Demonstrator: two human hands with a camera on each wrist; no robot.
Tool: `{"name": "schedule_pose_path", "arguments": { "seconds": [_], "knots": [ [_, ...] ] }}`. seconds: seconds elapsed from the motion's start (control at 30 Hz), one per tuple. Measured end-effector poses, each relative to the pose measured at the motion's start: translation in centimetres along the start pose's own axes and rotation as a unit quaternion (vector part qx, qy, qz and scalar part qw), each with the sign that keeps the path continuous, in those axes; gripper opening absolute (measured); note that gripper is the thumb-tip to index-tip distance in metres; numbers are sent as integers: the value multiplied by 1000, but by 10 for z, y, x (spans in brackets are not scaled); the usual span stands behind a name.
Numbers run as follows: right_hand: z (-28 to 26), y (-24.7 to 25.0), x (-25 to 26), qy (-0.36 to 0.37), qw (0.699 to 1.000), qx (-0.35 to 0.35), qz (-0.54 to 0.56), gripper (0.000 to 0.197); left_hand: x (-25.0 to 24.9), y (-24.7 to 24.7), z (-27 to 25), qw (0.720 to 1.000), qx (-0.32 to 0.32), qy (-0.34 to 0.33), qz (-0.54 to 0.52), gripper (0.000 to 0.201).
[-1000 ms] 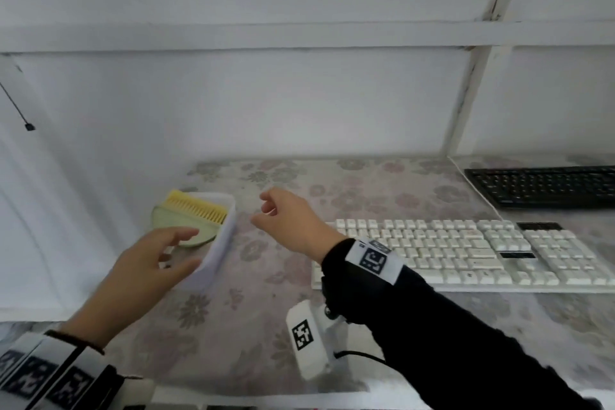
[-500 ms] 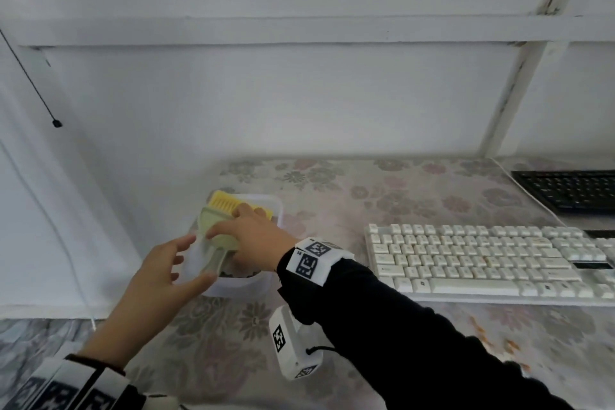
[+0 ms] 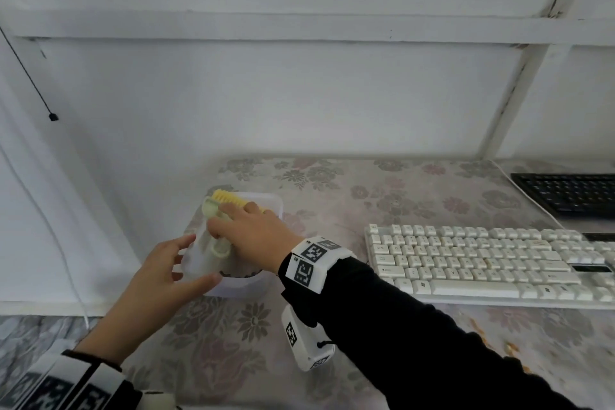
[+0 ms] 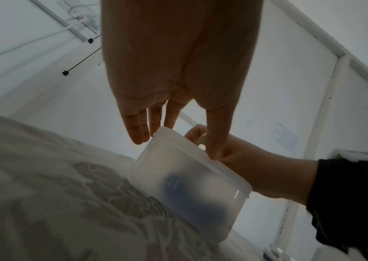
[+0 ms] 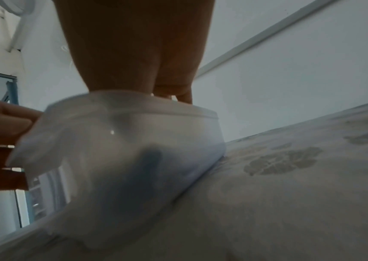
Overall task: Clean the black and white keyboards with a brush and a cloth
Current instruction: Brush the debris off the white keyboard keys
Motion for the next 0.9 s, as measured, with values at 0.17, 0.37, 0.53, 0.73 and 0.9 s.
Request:
{"name": "schedule_pose_path", "arguments": {
  "seconds": [0.17, 0.37, 0.53, 0.73, 0.9],
  "knots": [
    [-11, 20, -15, -8, 990, -98, 102, 22, -5, 0, 7, 998, -1, 2, 55, 114],
    [-58, 60, -63, -147, 886, -238, 369, 18, -40, -30, 8, 993, 2, -66, 95, 80],
    [-118, 73, -140, -285, 757, -305, 502, 25, -78, -93, 1, 987, 101, -95, 83, 106],
    [-225, 73, -227, -379, 655, -353, 551, 31, -93, -177, 0, 975, 195, -49, 94, 90],
    [-326, 56, -289, -450, 592, -389, 543, 31, -92, -223, -5, 963, 256, 23, 82, 68]
  ]
}}
Point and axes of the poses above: each hand's wrist, its own z-axis towards the middle knuckle, its own y-axis out of the back of the hand, x = y × z, the point moved 5 cm from there along z, towards the middle knuckle, and after that the axes turned 14 degrees about -z, right-handed, at the moved point
